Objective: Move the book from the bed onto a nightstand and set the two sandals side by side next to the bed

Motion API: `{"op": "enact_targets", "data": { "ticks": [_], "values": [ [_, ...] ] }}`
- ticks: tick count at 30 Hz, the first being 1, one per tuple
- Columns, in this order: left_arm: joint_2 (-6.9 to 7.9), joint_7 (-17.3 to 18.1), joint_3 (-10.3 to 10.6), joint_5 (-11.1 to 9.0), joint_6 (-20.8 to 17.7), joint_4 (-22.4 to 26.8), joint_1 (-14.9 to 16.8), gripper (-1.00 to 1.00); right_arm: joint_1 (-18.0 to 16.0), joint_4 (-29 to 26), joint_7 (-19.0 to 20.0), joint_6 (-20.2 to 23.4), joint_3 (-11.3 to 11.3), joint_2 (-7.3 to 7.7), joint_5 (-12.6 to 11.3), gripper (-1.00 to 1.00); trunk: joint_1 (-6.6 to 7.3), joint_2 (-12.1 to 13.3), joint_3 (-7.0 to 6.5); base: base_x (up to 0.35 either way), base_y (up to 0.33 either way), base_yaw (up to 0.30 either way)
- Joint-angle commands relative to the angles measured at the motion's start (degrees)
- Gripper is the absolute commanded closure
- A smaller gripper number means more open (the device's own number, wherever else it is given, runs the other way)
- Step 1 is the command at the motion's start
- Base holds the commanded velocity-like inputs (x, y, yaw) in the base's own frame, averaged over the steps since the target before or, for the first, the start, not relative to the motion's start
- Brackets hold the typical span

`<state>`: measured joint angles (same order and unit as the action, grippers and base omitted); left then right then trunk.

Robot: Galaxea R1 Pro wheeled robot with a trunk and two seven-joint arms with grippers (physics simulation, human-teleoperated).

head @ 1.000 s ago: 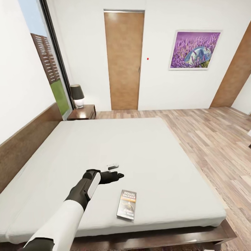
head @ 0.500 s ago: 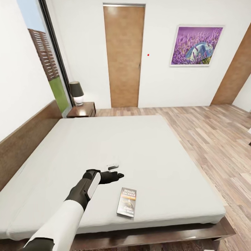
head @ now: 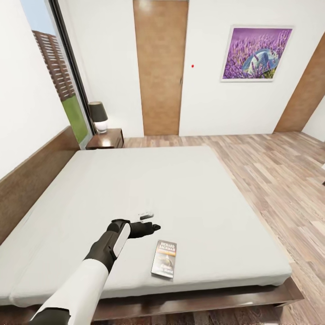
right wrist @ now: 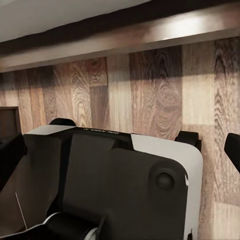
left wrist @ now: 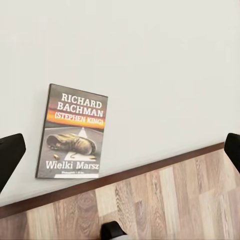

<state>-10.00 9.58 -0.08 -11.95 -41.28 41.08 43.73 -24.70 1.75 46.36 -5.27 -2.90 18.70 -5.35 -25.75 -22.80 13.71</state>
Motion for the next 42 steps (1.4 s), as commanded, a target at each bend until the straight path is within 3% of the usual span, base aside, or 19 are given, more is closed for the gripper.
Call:
{"op": "enact_targets", "data": {
  "ticks": [1, 42],
  "values": [
    [0.00, 0.0, 0.0, -0.2, -0.3, 0.1, 0.0, -1.00, -0.1, 0.2, 0.2, -0.2, -0.3, 0.02, -0.1, -1.00, -0.03, -0.1, 0.20, 0.000, 0.000, 0.000],
    [0.00, 0.0, 0.0, -0.2, -0.3, 0.1, 0.0, -1.00, -0.1, 0.2, 0.3, -0.2, -0.3, 0.02, -0.1, -1.00, -0.03, -0.1, 3.91, 0.000, 0.000, 0.000]
  ]
}}
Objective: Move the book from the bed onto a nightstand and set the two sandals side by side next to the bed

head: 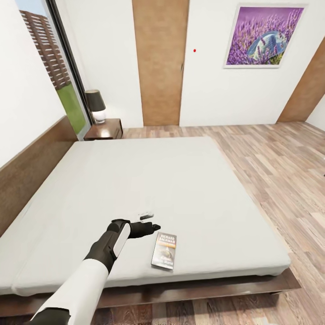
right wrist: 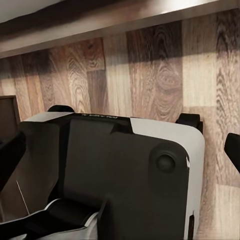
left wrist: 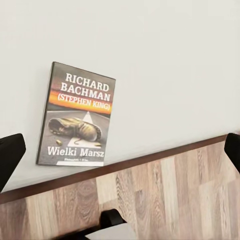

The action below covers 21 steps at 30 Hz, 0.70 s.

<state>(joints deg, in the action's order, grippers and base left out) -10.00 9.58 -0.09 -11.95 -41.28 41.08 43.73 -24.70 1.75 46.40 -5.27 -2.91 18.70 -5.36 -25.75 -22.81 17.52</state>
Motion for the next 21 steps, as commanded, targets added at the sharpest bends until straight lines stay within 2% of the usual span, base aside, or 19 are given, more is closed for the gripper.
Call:
{"op": "enact_targets", "data": {
  "ticks": [1, 21],
  "values": [
    [0.00, 0.0, 0.0, -0.2, -0.3, 0.1, 0.0, -1.00, -0.1, 0.2, 0.2, -0.2, -0.3, 0.02, -0.1, -1.00, -0.03, -0.1, 0.20, 0.000, 0.000, 0.000],
    [0.00, 0.0, 0.0, -0.2, -0.3, 0.1, 0.0, -1.00, -0.1, 0.2, 0.2, -0.2, -0.3, 0.02, -0.1, -1.00, -0.03, -0.1, 2.00, 0.000, 0.000, 0.000]
  ]
}}
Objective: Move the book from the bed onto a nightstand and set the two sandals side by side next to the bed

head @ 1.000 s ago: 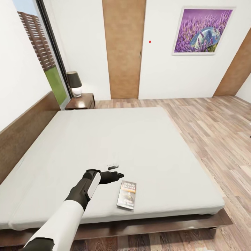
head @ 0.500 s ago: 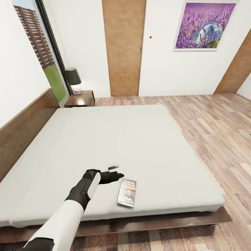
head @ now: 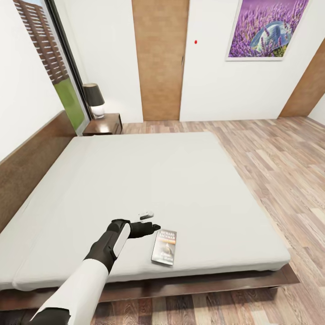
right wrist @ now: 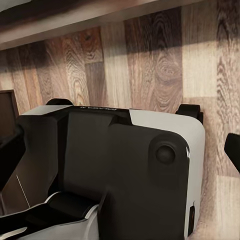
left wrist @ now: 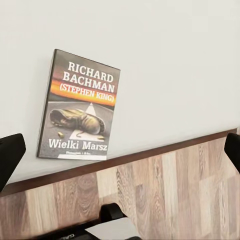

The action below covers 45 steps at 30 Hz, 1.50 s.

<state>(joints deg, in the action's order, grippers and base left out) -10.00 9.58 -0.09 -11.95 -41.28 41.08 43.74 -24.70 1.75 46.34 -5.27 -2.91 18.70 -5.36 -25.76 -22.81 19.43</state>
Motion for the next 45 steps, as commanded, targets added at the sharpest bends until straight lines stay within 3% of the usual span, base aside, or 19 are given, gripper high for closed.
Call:
{"op": "enact_targets", "data": {
  "ticks": [1, 45],
  "values": [
    [0.00, 0.0, 0.0, -0.2, -0.3, 0.1, 0.0, -1.00, -0.1, 0.2, 0.2, -0.2, -0.3, 0.02, -0.1, -1.00, -0.03, -0.1, 0.19, 0.000, 0.000, 0.000],
    [0.00, 0.0, 0.0, -0.2, -0.2, 0.1, 0.0, -1.00, -0.1, 0.2, 0.2, -0.2, -0.2, 0.02, -0.1, -1.00, -0.03, -0.1, 4.17, 0.000, 0.000, 0.000]
  ]
}}
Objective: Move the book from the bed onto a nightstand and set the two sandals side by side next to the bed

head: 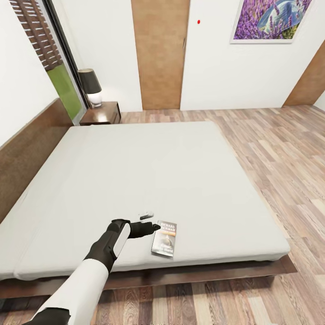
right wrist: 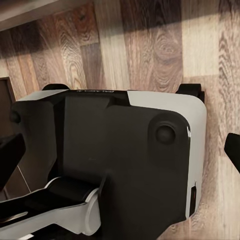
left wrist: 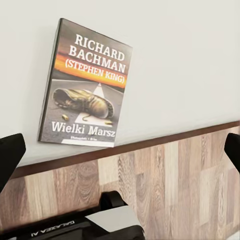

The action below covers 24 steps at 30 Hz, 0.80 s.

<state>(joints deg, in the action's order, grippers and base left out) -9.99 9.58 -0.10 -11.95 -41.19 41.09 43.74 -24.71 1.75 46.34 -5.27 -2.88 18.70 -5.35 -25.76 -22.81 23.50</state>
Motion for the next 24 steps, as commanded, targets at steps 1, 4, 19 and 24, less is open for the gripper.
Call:
{"op": "enact_targets", "data": {
  "ticks": [1, 4, 19, 24],
  "values": [
    [0.00, 0.0, 0.0, -0.2, -0.3, 0.1, 0.0, -1.00, -0.1, 0.2, 0.2, -0.2, -0.2, 0.02, -0.1, -1.00, -0.03, -0.1, 0.18, 0.000, 0.000, 0.000],
    [0.00, 0.0, 0.0, -0.2, -0.3, 0.1, 0.0, -1.00, -0.1, 0.2, 0.2, -0.2, -0.3, 0.02, -0.1, -1.00, -0.03, -0.1, 0.45, 0.000, 0.000, 0.000],
    [0.00, 0.0, 0.0, -0.2, 0.6, 0.0, 0.0, -1.00, -0.1, 0.2, 0.3, -0.2, -0.3, 0.02, -0.1, -1.00, -0.03, -0.1, 1.66, 0.000, 0.000, 0.000],
    [0.00, 0.0, 0.0, -0.2, 0.8, 0.0, 0.0, -1.00, -0.1, 0.2, 0.3, -0.2, -0.3, 0.02, -0.1, -1.00, -0.03, -0.1, 1.73, 0.054, 0.000, 0.000]
  ]
}}
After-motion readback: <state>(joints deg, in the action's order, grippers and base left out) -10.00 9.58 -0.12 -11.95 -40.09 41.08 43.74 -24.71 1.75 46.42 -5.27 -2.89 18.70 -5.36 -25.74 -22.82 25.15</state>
